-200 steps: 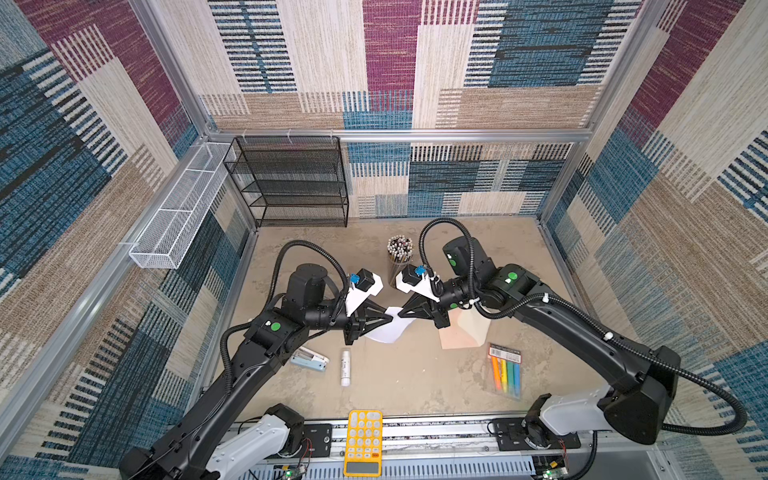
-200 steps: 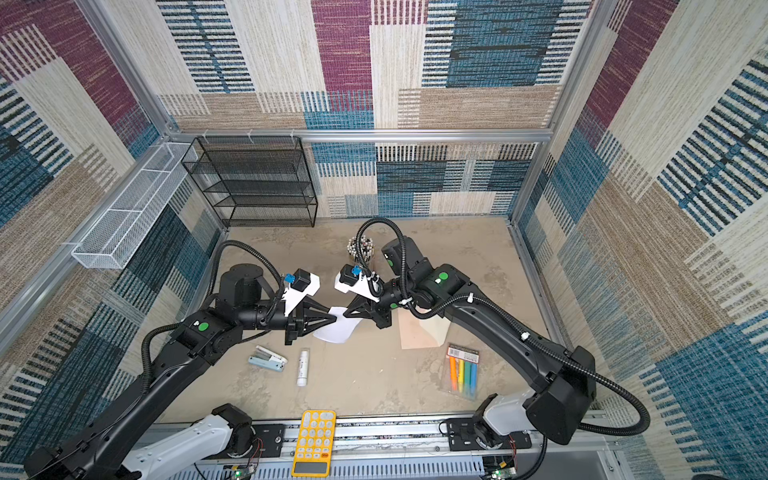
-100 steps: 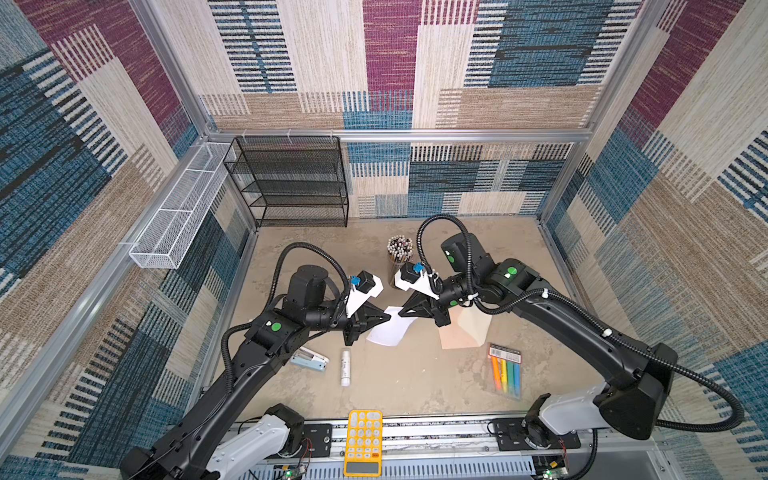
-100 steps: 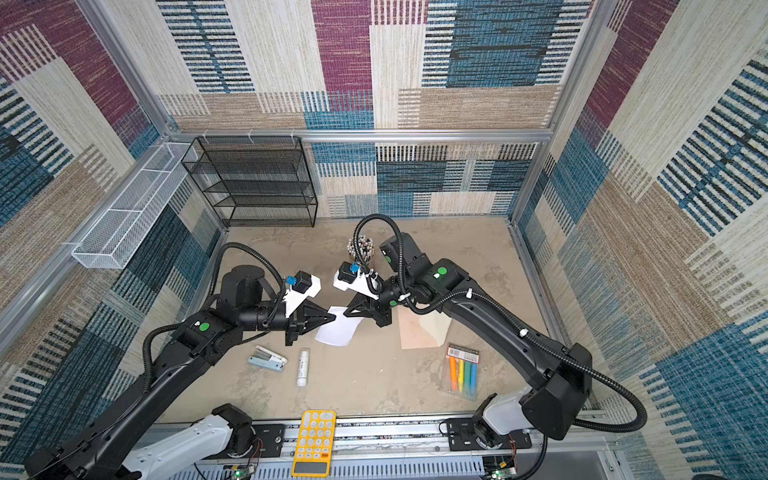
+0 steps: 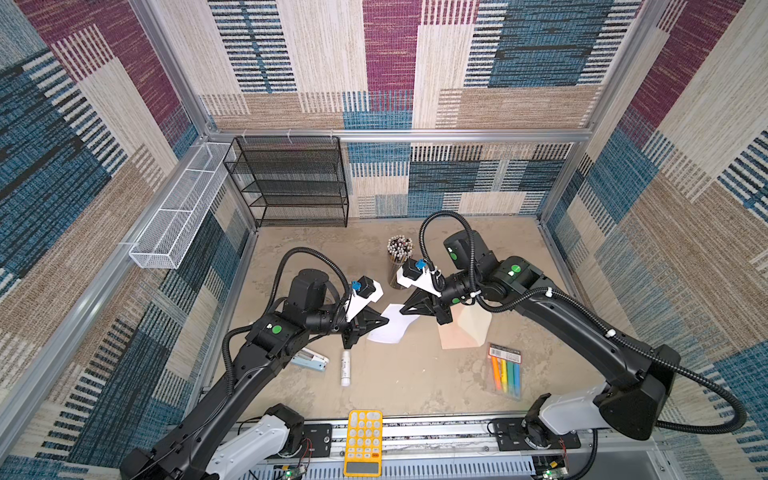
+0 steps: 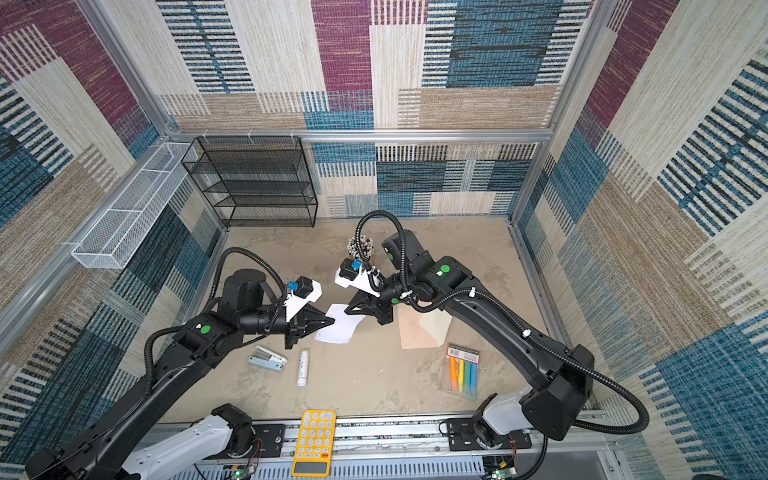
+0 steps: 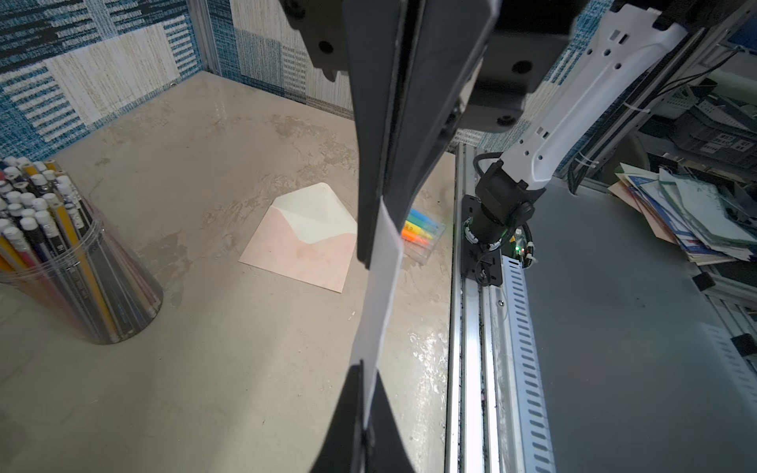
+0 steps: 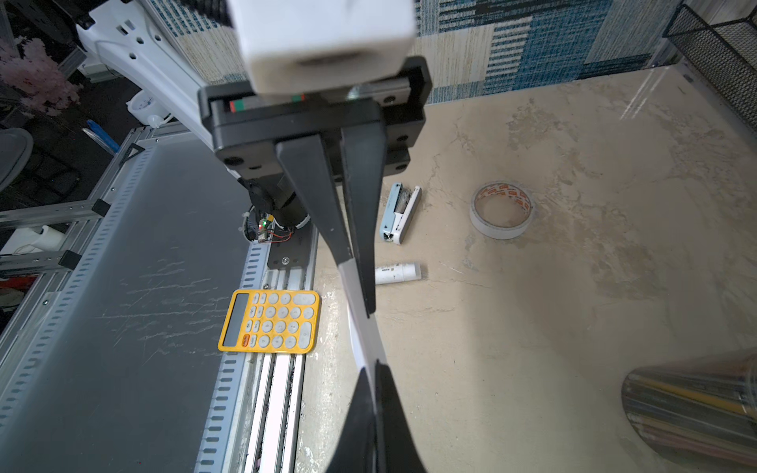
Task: Place the letter into the envelope and seal it
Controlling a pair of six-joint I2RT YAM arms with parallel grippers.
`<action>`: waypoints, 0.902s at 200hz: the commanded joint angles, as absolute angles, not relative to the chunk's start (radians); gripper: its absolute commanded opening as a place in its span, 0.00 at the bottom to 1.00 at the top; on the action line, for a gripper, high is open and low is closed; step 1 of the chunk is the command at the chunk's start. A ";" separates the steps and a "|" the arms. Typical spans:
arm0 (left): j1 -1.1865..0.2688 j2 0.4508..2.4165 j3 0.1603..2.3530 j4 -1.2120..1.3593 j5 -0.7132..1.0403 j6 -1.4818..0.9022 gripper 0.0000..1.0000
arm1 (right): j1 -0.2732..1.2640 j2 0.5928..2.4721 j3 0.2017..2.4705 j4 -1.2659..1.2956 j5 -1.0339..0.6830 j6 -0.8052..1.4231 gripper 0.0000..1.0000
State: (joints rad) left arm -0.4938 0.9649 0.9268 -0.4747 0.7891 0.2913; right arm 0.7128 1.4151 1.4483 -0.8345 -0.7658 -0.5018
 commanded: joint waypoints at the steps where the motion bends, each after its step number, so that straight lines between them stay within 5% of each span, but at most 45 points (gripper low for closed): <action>1: -0.492 0.965 0.925 -0.506 0.790 0.312 0.00 | 0.709 1.411 1.462 -0.810 -0.775 -0.516 0.00; 27: -0.491 0.963 0.922 -0.514 0.767 0.313 0.16 | 0.704 1.412 1.467 -0.811 -0.777 -0.517 0.00; 53: -0.488 0.958 0.925 -0.540 0.770 0.333 0.00 | 0.701 1.415 1.480 -0.814 -0.777 -0.516 0.00; 87: -0.480 0.950 0.923 -0.546 0.764 0.333 0.00 | 0.698 1.420 1.506 -0.822 -0.783 -0.515 0.00; 130: -0.468 0.940 0.919 -0.575 0.759 0.351 0.17 | 0.693 1.426 1.520 -0.832 -0.784 -0.516 0.00; 155: -0.458 0.933 0.915 -0.583 0.765 0.357 0.00 | 0.693 1.433 1.529 -0.837 -0.785 -0.516 0.00; 180: -0.448 0.929 0.912 -0.583 0.777 0.358 0.00 | 0.691 1.439 1.535 -0.841 -0.788 -0.520 0.00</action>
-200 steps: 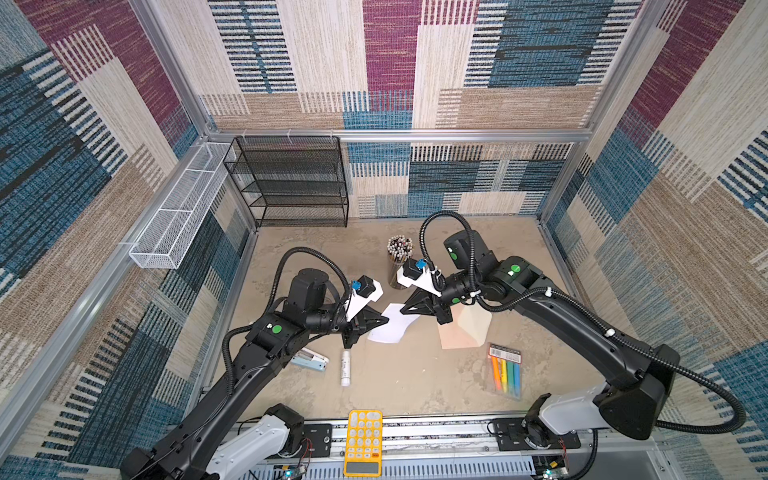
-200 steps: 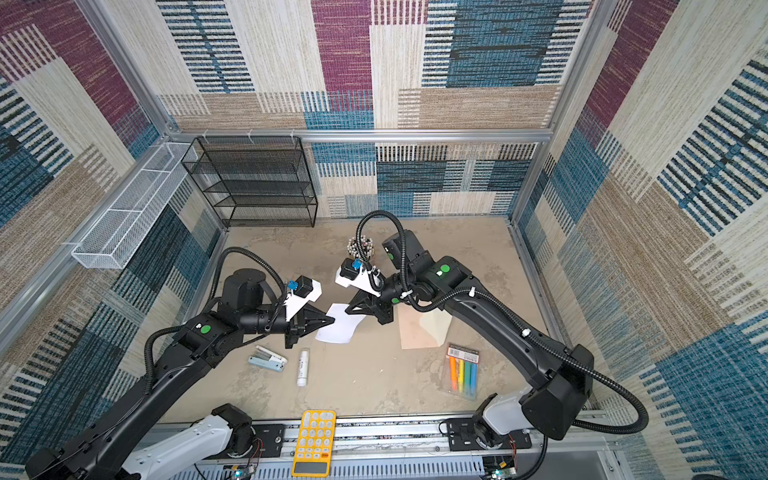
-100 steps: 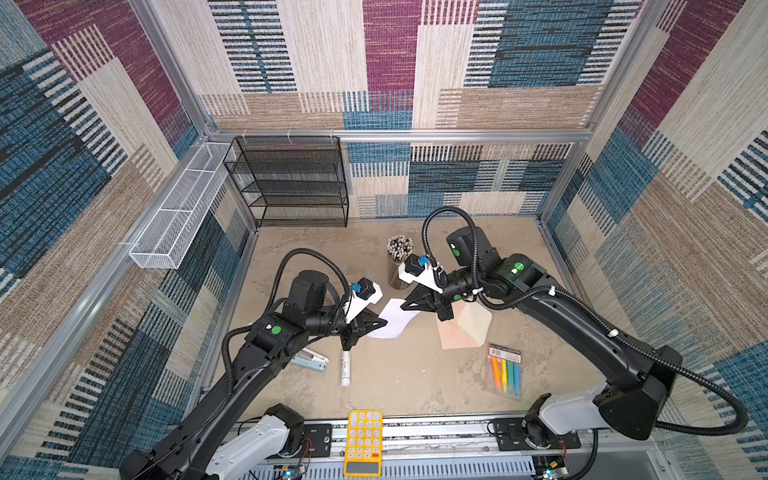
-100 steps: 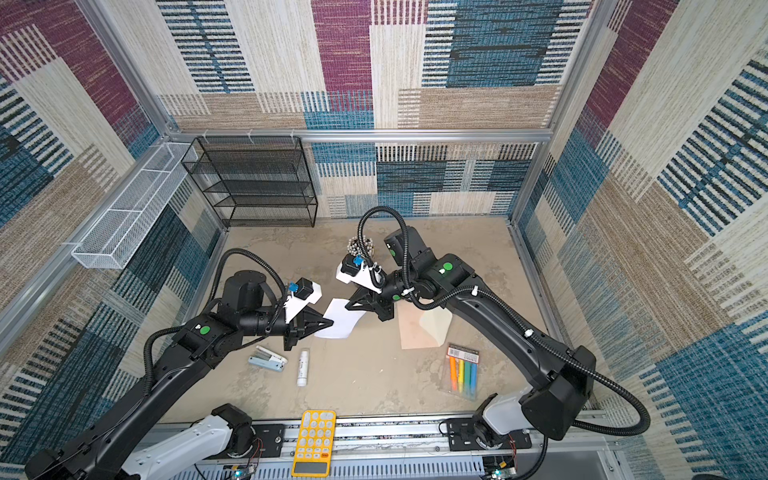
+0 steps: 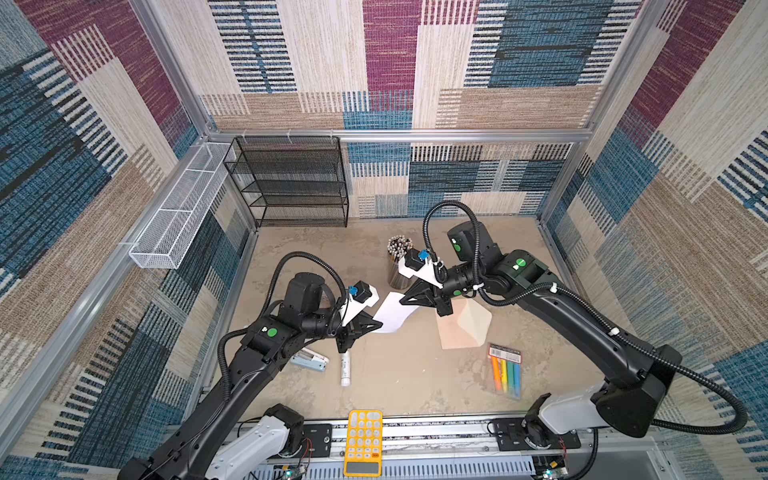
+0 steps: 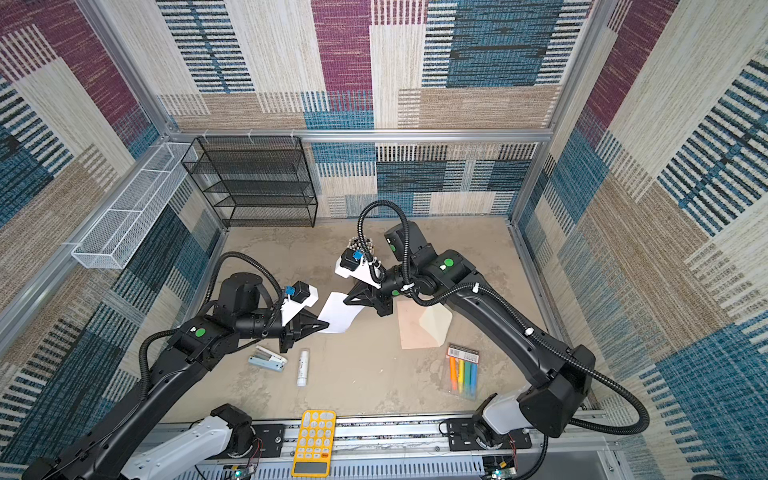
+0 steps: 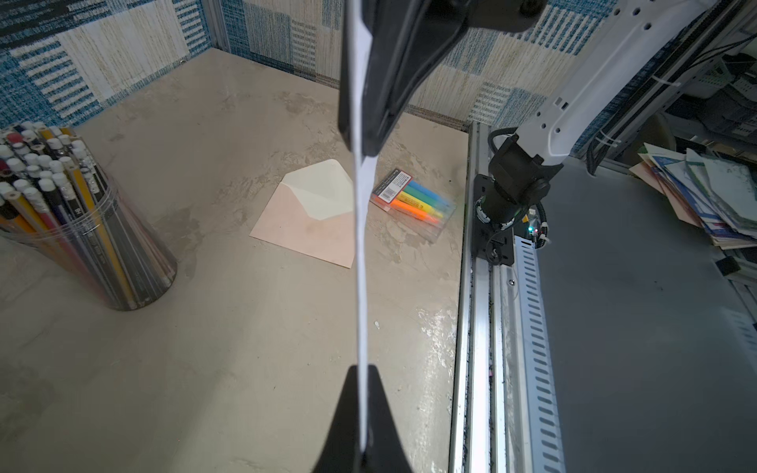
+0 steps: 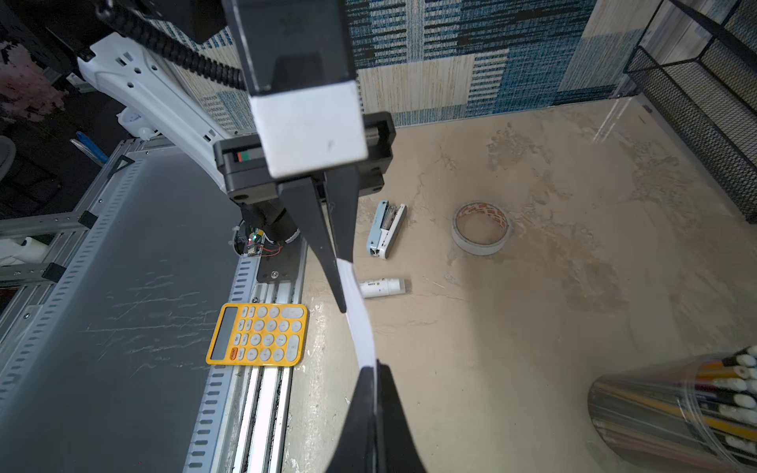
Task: Place the letter into the envelope and seal it
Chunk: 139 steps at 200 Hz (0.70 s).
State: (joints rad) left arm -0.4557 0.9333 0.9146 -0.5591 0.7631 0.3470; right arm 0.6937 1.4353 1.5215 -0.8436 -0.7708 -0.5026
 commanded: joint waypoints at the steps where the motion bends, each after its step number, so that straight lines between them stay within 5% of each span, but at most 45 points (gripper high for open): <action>1: -0.447 0.929 0.912 -0.583 0.776 0.358 0.00 | 0.691 1.439 1.535 -0.841 -0.787 -0.519 0.00; 36: -0.437 0.934 0.917 -0.593 0.778 0.352 0.00 | 0.687 1.446 1.544 -0.845 -0.791 -0.517 0.00; 52: -0.433 0.931 0.917 -0.601 0.768 0.352 0.13 | 0.684 1.447 1.545 -0.842 -0.795 -0.516 0.00; 74: -0.427 0.934 0.921 -0.618 0.776 0.364 0.16 | 0.683 1.447 1.545 -0.844 -0.796 -0.516 0.00; 93: -0.425 0.934 0.921 -0.629 0.776 0.370 0.15 | 0.680 1.447 1.545 -0.846 -0.795 -0.517 0.00; 111: -0.419 0.933 0.920 -0.631 0.781 0.377 0.00 | 0.680 1.447 1.550 -0.855 -0.792 -0.522 0.00; 139: -0.414 0.936 0.916 -0.630 0.785 0.380 0.00 | 0.676 1.445 1.553 -0.861 -0.785 -0.525 0.00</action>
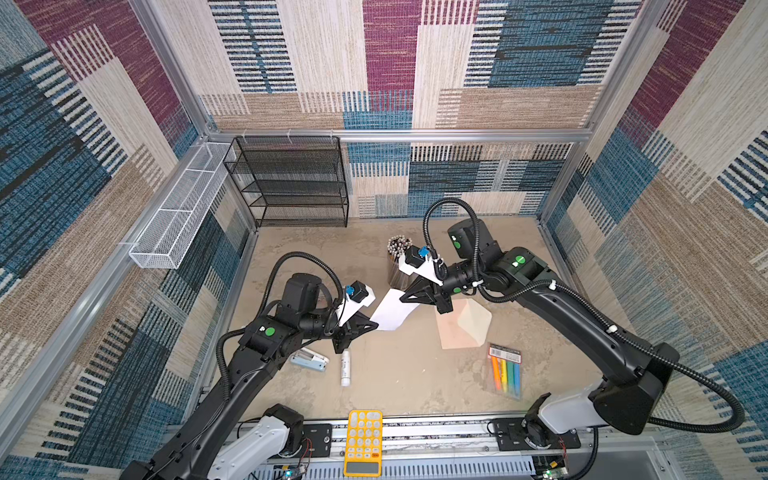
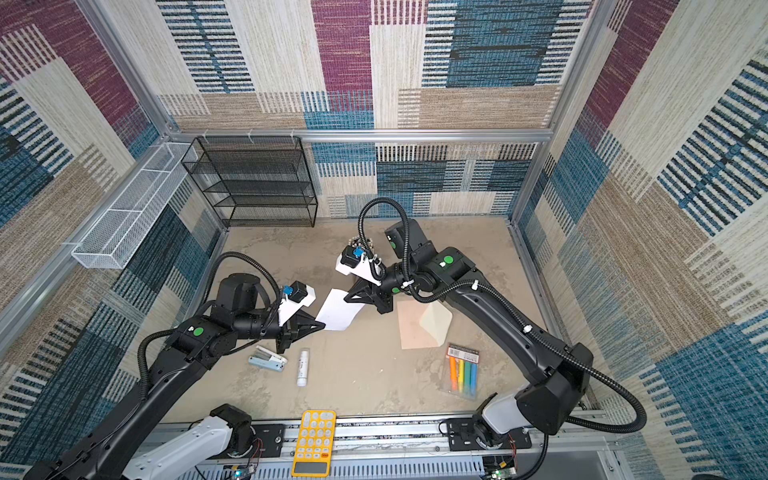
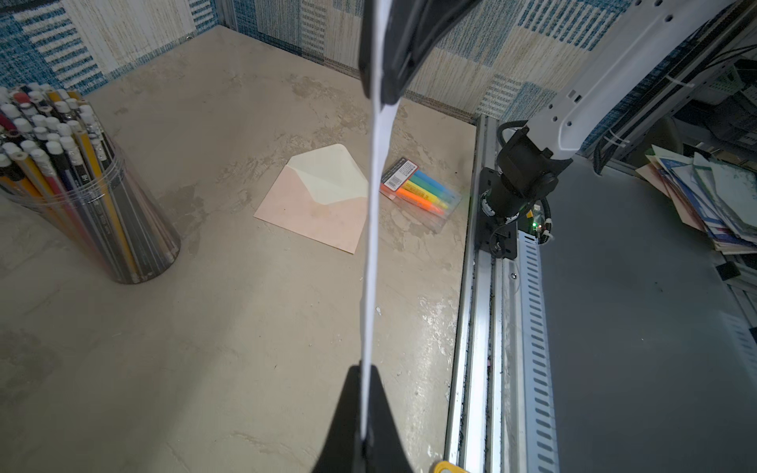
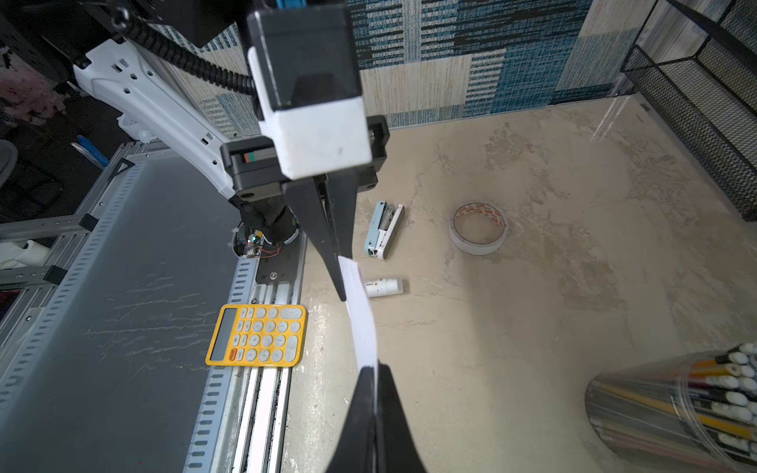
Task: Place the letter into the envelope and seal it
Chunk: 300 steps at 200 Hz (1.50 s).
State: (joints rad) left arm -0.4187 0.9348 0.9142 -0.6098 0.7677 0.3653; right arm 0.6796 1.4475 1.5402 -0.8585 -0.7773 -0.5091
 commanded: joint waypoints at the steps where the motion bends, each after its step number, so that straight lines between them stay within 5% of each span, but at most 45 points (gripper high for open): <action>1: -0.413 0.936 0.916 -0.630 0.785 0.380 0.00 | 0.676 1.445 1.554 -0.861 -0.785 -0.525 0.00; 27: -0.407 0.937 0.910 -0.628 0.768 0.362 0.00 | 0.675 1.444 1.551 -0.860 -0.775 -0.512 0.00; 61: -0.400 0.960 0.918 -0.664 0.772 0.363 0.15 | 0.673 1.441 1.541 -0.850 -0.779 -0.499 0.00; 83: -0.399 0.946 0.906 -0.655 0.776 0.366 0.00 | 0.675 1.440 1.531 -0.841 -0.784 -0.489 0.00; 161: -0.394 0.936 0.896 -0.631 0.804 0.361 0.00 | 0.674 1.418 1.486 -0.789 -0.751 -0.452 0.00; 217: -0.391 0.952 0.899 -0.638 0.784 0.336 0.00 | 0.673 1.379 1.434 -0.699 -0.668 -0.410 0.61; 300: -0.367 0.957 0.907 -0.673 0.732 0.325 0.00 | 0.672 1.292 1.340 -0.503 -0.449 -0.395 0.76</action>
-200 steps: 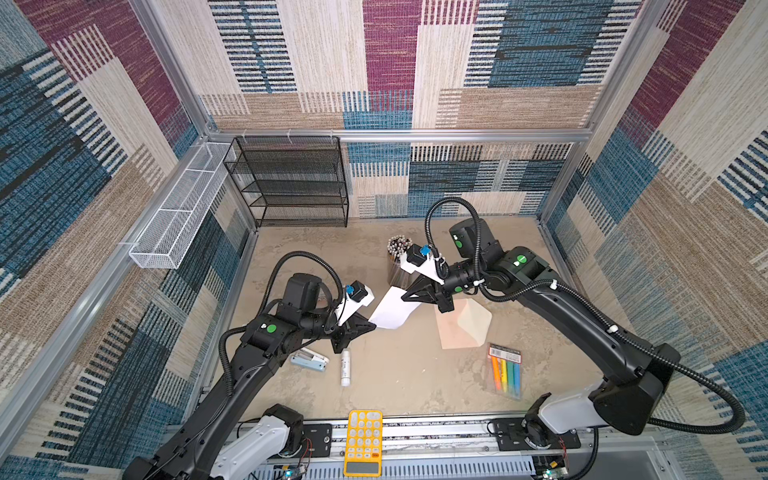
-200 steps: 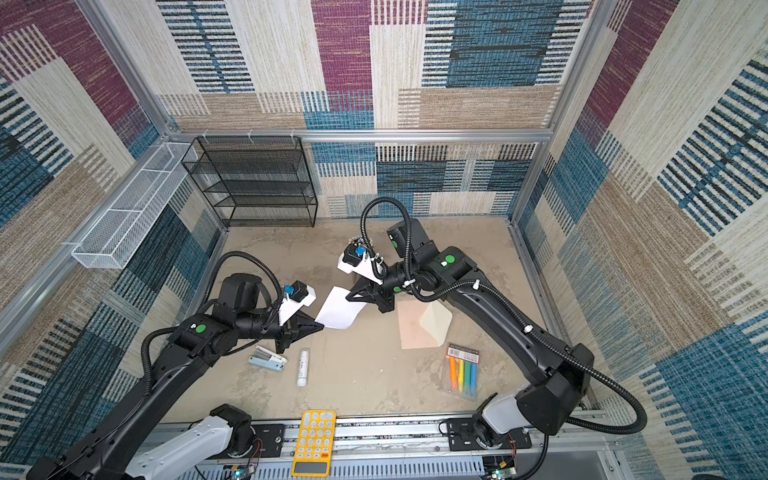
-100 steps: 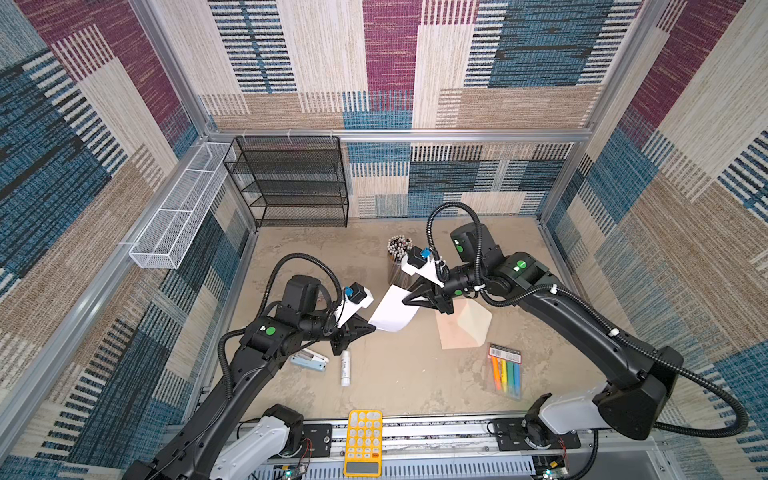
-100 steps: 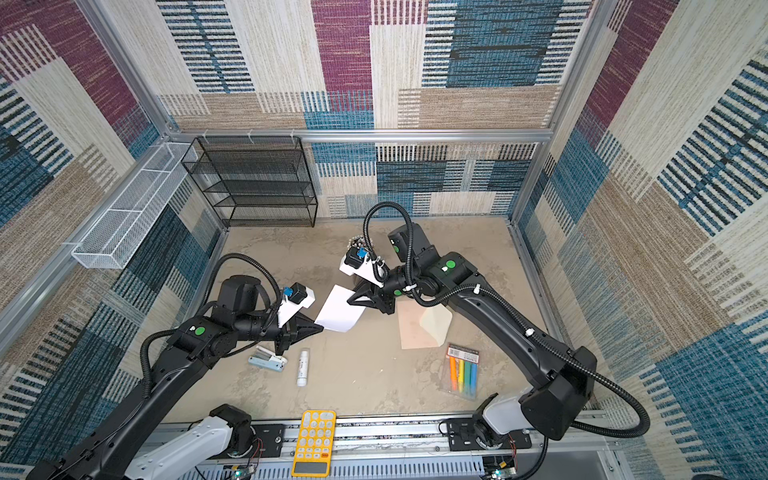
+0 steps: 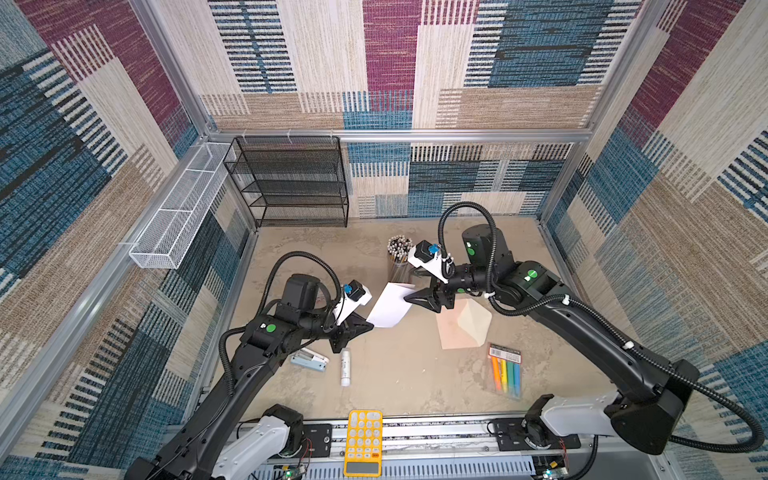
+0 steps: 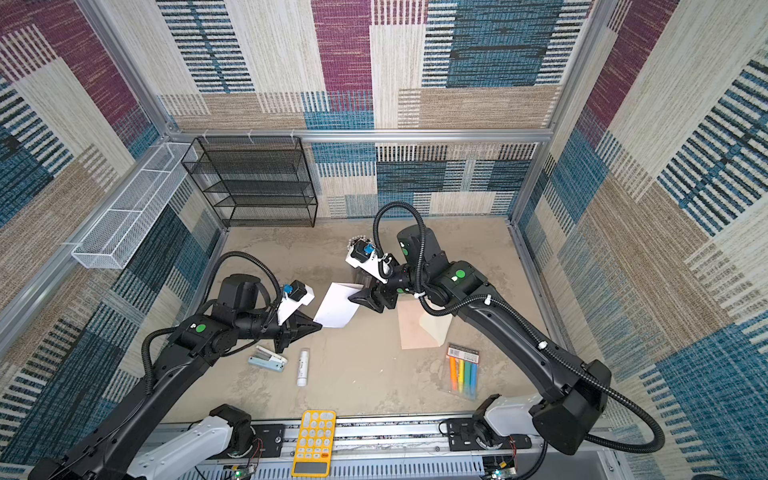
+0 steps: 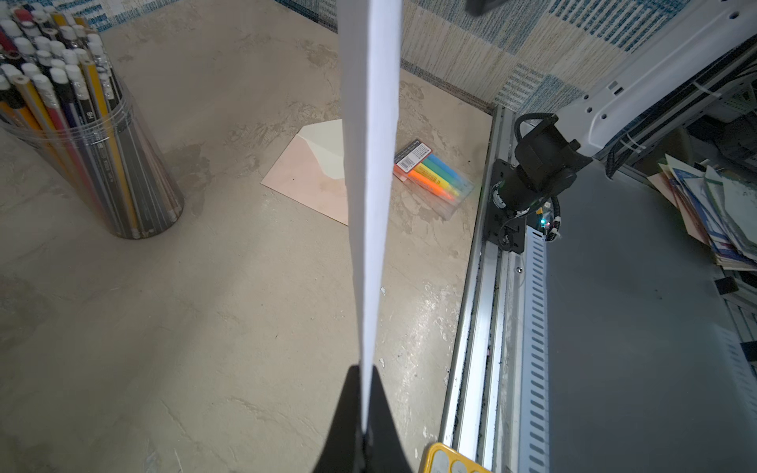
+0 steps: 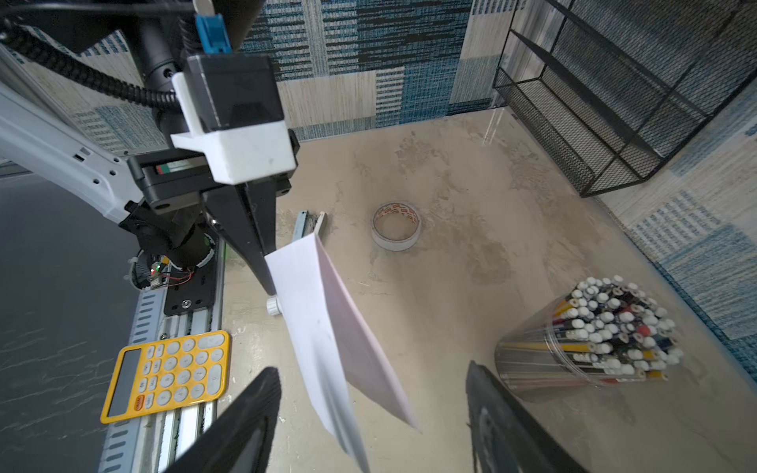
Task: Place the letter into the envelope and seal it
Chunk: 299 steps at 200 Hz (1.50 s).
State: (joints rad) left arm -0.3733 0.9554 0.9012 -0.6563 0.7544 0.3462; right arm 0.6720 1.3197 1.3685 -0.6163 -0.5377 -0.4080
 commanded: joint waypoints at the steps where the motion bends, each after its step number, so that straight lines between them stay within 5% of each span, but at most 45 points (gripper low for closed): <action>1: -0.368 0.958 0.907 -0.674 0.731 0.325 0.00 | 0.672 1.290 1.338 -0.499 -0.446 -0.395 0.76; 55: -0.362 0.952 0.900 -0.705 0.656 0.320 0.00 | 0.671 1.188 1.217 -0.268 -0.292 -0.349 0.96; 175: -0.359 1.069 0.903 -0.663 0.588 0.027 0.00 | 0.670 1.056 0.936 -0.063 -0.128 -0.117 0.93; 299: -0.310 1.528 1.008 -0.729 0.598 -0.310 0.00 | 0.671 1.005 0.862 -0.087 -0.095 -0.068 0.92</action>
